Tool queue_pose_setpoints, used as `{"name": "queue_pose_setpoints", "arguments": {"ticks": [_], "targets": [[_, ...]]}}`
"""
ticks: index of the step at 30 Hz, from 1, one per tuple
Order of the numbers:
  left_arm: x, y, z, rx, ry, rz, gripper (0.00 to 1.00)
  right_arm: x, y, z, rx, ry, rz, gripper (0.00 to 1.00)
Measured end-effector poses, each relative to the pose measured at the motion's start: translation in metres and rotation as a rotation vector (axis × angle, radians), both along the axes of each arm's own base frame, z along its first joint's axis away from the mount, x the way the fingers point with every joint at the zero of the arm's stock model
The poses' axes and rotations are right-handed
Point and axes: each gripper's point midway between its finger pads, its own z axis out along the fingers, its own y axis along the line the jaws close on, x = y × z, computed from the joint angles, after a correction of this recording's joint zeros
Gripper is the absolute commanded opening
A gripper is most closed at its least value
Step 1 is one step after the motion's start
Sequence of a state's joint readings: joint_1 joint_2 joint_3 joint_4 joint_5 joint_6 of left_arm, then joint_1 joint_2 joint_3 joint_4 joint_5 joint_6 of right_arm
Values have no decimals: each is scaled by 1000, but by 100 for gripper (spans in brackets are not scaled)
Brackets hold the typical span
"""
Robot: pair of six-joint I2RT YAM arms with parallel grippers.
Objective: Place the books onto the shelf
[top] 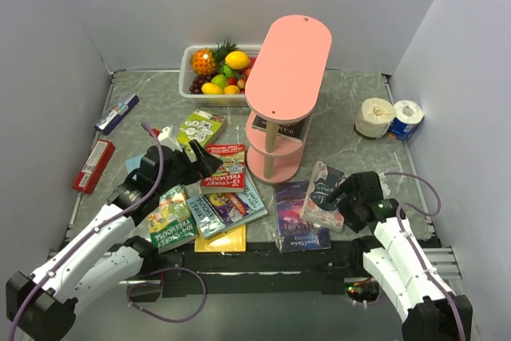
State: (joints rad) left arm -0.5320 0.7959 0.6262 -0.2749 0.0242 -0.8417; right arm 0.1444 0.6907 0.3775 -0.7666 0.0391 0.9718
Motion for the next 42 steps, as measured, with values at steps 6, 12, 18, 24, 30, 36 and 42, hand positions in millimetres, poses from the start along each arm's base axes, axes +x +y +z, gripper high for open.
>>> {"name": "queue_pose_setpoints", "arguments": {"ticks": [6, 12, 18, 24, 30, 36, 42], "targets": [[1, -1, -3, -14, 6, 9, 96, 14, 24, -4, 112, -43, 81, 95], [-2, -5, -4, -26, 0, -8, 98, 27, 56, 5, 281, -243, 189, 93], [-15, -15, -9, -64, -11, -83, 97, 30, 73, 8, 374, -352, 263, 73], [-25, -25, -3, -83, -34, -133, 98, 29, 74, 2, 375, -354, 273, 61], [-26, -26, -3, -91, -28, -126, 98, 31, 73, -1, 376, -382, 265, 49], [-26, -24, -5, -90, -21, -112, 98, 39, 73, 11, 381, -448, 255, 42], [-27, -22, -4, -89, -27, -103, 99, 42, 66, 22, 321, -519, 274, 26]]}}
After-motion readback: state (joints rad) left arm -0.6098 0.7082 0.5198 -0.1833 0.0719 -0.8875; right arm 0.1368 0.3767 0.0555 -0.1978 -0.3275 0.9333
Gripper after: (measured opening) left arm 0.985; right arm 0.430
